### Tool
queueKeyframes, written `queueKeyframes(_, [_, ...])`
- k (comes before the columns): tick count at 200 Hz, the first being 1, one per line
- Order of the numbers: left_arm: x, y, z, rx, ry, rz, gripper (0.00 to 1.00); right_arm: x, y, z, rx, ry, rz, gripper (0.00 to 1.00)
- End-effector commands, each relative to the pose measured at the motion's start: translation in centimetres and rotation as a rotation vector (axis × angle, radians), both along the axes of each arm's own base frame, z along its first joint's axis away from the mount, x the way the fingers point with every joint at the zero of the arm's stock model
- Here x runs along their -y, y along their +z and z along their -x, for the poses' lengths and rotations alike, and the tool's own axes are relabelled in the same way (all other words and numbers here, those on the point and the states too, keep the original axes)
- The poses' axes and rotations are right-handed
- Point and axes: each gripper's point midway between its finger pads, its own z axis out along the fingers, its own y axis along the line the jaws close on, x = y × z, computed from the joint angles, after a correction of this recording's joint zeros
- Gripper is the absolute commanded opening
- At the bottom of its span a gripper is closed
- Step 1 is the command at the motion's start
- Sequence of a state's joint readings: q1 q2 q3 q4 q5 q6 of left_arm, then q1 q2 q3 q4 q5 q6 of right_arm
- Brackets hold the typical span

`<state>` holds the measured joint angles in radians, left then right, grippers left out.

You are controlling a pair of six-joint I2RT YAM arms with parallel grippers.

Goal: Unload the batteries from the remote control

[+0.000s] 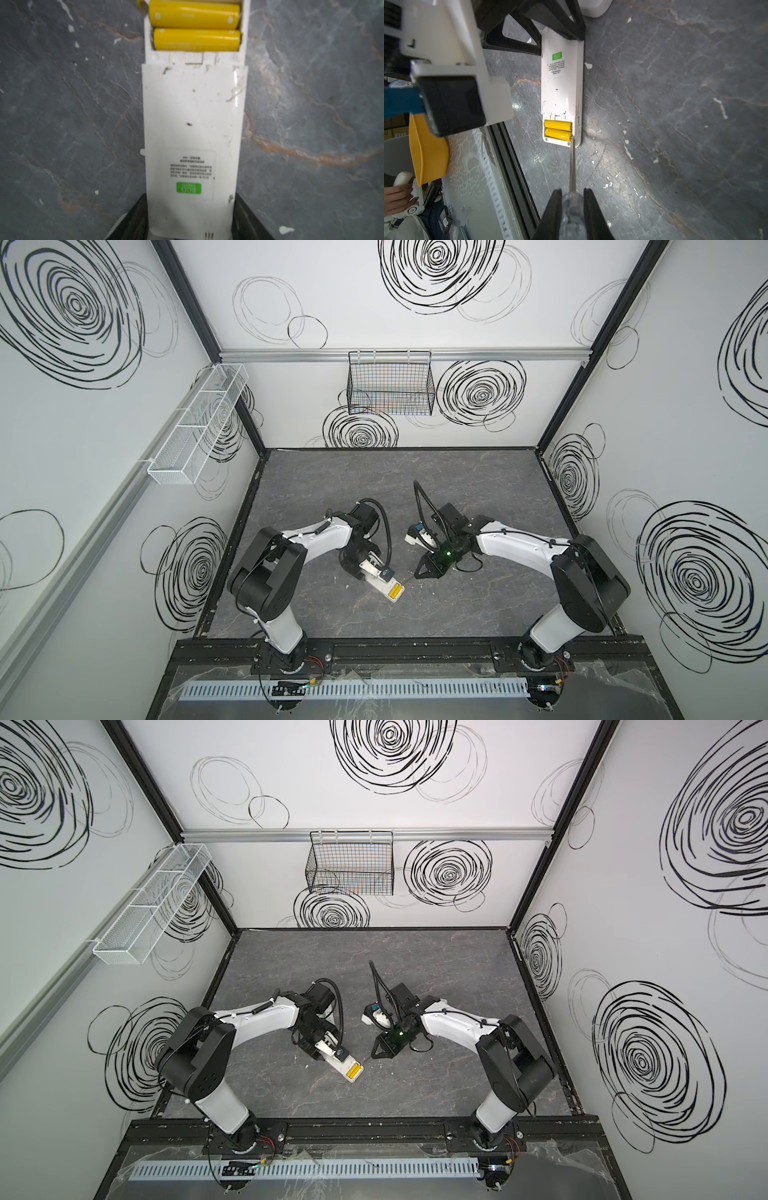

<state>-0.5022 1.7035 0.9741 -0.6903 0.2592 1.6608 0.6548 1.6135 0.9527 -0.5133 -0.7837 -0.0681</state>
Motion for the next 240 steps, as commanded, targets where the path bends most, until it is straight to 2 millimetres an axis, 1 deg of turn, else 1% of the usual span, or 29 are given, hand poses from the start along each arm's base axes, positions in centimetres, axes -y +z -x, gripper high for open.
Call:
queueKeyframes(1, [-1.0,-0.1,2.0,-0.055,-0.041,-0.035,0.48,-0.4,-0.1,0.3,-0.005,0.032,0.002,0.00])
queueKeyframes(36, [-1.0,-0.1,2.0,-0.054,-0.041,-0.034,0.48,-0.5,-0.3,0.9,-0.017,0.045,-0.005,0.00])
queueKeyframes(67, [-0.8,-0.1,1.9,-0.049,-0.039,-0.029,0.48,-1.1,-0.3,2.2,-0.069,0.076,-0.047,0.00])
queueKeyframes(88, [-0.7,-0.2,1.8,-0.044,-0.040,-0.027,0.48,-1.8,0.4,2.9,-0.110,0.087,-0.107,0.00])
queueKeyframes(120, [-0.6,-0.2,1.9,-0.042,-0.045,-0.026,0.48,-2.2,1.5,3.3,-0.137,0.090,-0.167,0.00])
queueKeyframes(181, [-0.6,-0.2,2.0,-0.041,-0.043,-0.029,0.48,-2.4,2.6,3.4,-0.143,0.089,-0.219,0.00])
queueKeyframes(205, [-0.5,-0.1,2.0,-0.040,-0.045,-0.029,0.48,-2.3,2.5,3.2,-0.140,0.084,-0.216,0.00])
queueKeyframes(225, [-0.5,0.0,2.0,-0.041,-0.043,-0.027,0.48,-2.1,2.7,2.6,-0.129,0.065,-0.215,0.00])
queueKeyframes(240, [-0.4,0.1,2.1,-0.042,-0.041,-0.022,0.48,-1.6,2.5,1.6,-0.108,0.032,-0.192,0.00])
